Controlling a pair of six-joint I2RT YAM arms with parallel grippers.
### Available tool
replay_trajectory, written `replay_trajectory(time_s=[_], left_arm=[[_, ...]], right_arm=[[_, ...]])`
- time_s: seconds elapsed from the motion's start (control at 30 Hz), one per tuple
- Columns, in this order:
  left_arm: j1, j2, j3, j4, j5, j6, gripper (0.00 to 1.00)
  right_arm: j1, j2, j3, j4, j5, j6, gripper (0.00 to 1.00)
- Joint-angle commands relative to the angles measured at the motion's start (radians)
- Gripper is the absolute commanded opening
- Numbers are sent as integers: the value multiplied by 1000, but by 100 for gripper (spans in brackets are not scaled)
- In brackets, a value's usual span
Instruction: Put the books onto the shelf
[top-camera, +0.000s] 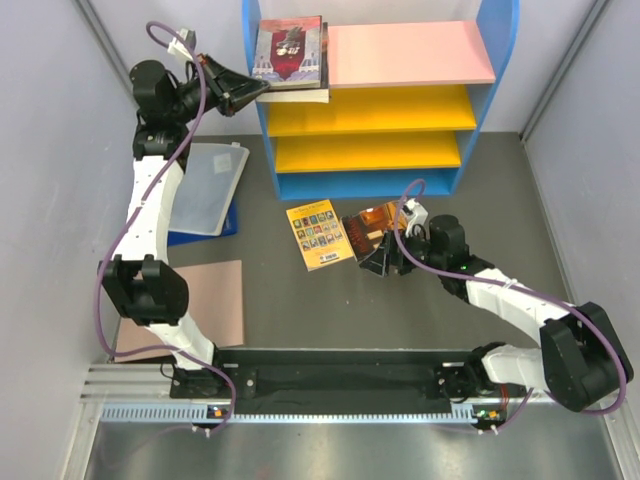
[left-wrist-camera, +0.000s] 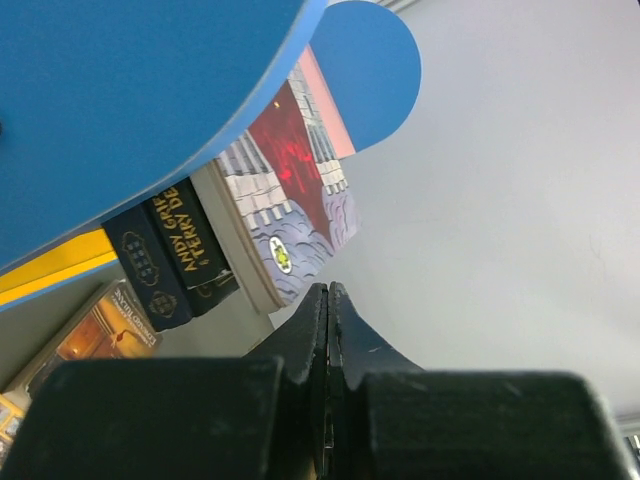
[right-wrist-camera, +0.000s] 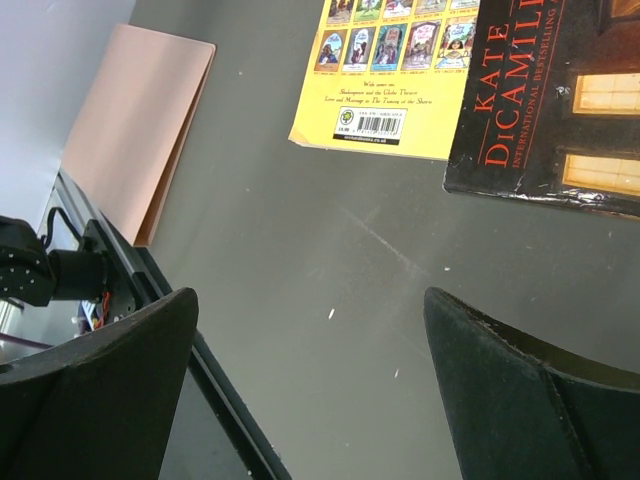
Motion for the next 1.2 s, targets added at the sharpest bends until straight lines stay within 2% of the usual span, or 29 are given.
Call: replay_trajectory(time_s=[0.0, 0.43, 0.73, 1.17], left_arm=[[-34, 0, 53, 79, -12, -15, 0], [-122, 38, 95, 33, -32, 12, 0], [-132, 73, 144, -13, -57, 46, 0], [-133, 95, 170, 13, -48, 43, 0]], right_arm=[[20, -8, 4, 57, 6, 2, 94], [20, -2, 3, 66, 6, 3, 94], [20, 0, 3, 71, 5, 2, 94], [21, 3, -5, 83, 0, 6, 94]])
